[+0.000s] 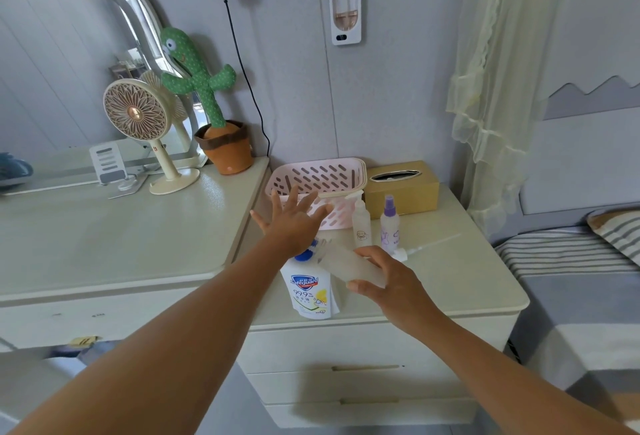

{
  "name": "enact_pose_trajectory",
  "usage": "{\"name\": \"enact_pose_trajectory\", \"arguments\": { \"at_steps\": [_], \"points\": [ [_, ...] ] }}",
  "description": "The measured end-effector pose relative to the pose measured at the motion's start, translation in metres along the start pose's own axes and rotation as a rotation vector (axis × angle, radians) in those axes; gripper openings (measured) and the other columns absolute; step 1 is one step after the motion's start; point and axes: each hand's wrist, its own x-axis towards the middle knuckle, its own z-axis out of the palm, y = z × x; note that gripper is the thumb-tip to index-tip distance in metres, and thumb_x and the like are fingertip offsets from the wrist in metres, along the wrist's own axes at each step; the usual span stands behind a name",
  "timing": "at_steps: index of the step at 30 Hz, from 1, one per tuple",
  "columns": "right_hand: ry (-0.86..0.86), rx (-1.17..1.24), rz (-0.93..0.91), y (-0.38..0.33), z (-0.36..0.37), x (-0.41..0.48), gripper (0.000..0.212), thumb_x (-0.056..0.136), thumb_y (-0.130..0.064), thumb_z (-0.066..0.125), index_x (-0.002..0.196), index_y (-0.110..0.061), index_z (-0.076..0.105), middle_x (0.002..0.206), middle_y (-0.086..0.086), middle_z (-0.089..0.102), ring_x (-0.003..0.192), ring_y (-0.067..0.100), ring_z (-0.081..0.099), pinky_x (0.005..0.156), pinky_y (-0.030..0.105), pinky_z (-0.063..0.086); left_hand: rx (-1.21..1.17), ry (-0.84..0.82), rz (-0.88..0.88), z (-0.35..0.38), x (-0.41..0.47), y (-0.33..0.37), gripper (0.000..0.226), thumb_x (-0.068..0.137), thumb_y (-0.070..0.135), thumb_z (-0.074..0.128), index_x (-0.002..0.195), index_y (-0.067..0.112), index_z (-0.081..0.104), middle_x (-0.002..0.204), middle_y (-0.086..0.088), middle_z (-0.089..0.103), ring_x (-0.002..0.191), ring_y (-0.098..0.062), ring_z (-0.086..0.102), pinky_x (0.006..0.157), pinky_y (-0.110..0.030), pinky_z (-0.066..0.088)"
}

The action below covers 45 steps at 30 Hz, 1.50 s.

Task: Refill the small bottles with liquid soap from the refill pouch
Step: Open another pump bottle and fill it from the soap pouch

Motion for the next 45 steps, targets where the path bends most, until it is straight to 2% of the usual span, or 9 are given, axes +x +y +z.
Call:
{"name": "enact_pose_trajectory", "arguments": {
  "at_steps": [5,9,14,16,20,24,35,39,45],
  "points": [
    [0.003,0.010,-0.007,-0.005,-0.004,0.001,0.041,0.087,-0.034,0.065,0.123,-0.031,0.046,0.111,-0.014,0.049,0.096,-0.002,0.046,0.067,-0.002,0.037,0.087,0.044,0.028,-0.012,0.004,0.003,0.065,0.091,0.069,0.014,0.150,0.044,0.002,0.159,0.005,-0.017,0.143,-0.028,-0.025,0.106,-0.068,-0.017],
    [0.003,0.023,-0.006,-0.005,-0.004,0.002,0.042,0.087,-0.033,0.065,0.125,-0.029,0.046,0.113,-0.013,0.049,0.102,0.002,0.045,0.067,-0.004,0.036,0.068,0.032,0.027,-0.013,0.007,0.002,0.066,0.090,0.070,0.014,0.150,0.044,0.005,0.159,0.006,-0.017,0.143,-0.029,-0.024,0.105,-0.070,-0.014],
    [0.011,0.019,-0.001,-0.001,-0.002,0.002,0.042,0.087,-0.031,0.065,0.124,-0.029,0.046,0.112,-0.014,0.047,0.093,-0.004,0.047,0.067,-0.001,0.039,0.013,0.000,0.009,-0.003,0.005,0.002,0.066,0.090,0.071,0.012,0.150,0.044,0.010,0.159,0.007,-0.014,0.143,-0.027,-0.025,0.105,-0.069,-0.017],
    [0.008,0.008,0.004,0.000,0.000,0.002,0.042,0.087,-0.031,0.065,0.124,-0.029,0.046,0.114,-0.013,0.047,0.096,0.000,0.047,0.066,0.000,0.039,0.000,-0.012,-0.010,0.001,0.003,0.000,0.066,0.090,0.071,0.013,0.150,0.043,0.011,0.160,0.006,-0.011,0.143,-0.027,-0.024,0.104,-0.068,-0.018],
    [-0.002,0.006,0.012,-0.002,-0.002,0.002,0.042,0.088,-0.033,0.064,0.125,-0.030,0.045,0.115,-0.012,0.047,0.101,0.004,0.045,0.066,0.001,0.041,0.022,-0.024,-0.009,-0.005,0.007,0.003,0.067,0.090,0.072,0.012,0.150,0.043,0.009,0.160,0.005,-0.012,0.144,-0.028,-0.023,0.105,-0.069,-0.017],
    [0.012,0.021,-0.003,-0.005,-0.004,0.001,0.043,0.088,-0.032,0.065,0.126,-0.028,0.046,0.112,-0.012,0.049,0.101,0.005,0.046,0.068,-0.004,0.036,0.069,-0.023,0.010,-0.013,0.008,0.005,0.066,0.090,0.071,0.011,0.150,0.044,0.005,0.159,0.005,-0.015,0.144,-0.029,-0.022,0.105,-0.069,-0.016],
    [0.027,0.022,-0.002,0.001,0.002,0.001,0.041,0.087,-0.031,0.066,0.123,-0.030,0.047,0.111,-0.015,0.047,0.095,-0.001,0.046,0.068,0.001,0.040,0.008,-0.057,-0.011,0.000,0.004,0.002,0.064,0.092,0.070,0.014,0.150,0.043,0.011,0.161,0.006,-0.008,0.145,-0.028,-0.021,0.104,-0.070,-0.015],
    [0.015,0.022,-0.004,0.000,0.000,0.001,0.042,0.087,-0.032,0.065,0.124,-0.029,0.046,0.114,-0.012,0.049,0.100,0.004,0.046,0.068,-0.001,0.039,0.036,-0.064,0.004,-0.007,0.005,0.004,0.064,0.092,0.069,0.015,0.150,0.043,0.010,0.161,0.004,-0.009,0.145,-0.030,-0.018,0.104,-0.070,-0.014],
    [0.016,0.032,-0.011,-0.002,-0.003,0.002,0.042,0.087,-0.032,0.065,0.125,-0.029,0.046,0.112,-0.011,0.049,0.097,0.002,0.047,0.069,-0.002,0.037,0.034,-0.053,0.007,-0.009,0.007,0.005,0.066,0.090,0.071,0.012,0.150,0.043,0.011,0.161,0.004,-0.007,0.146,-0.030,-0.016,0.105,-0.070,-0.012]
  ]
}}
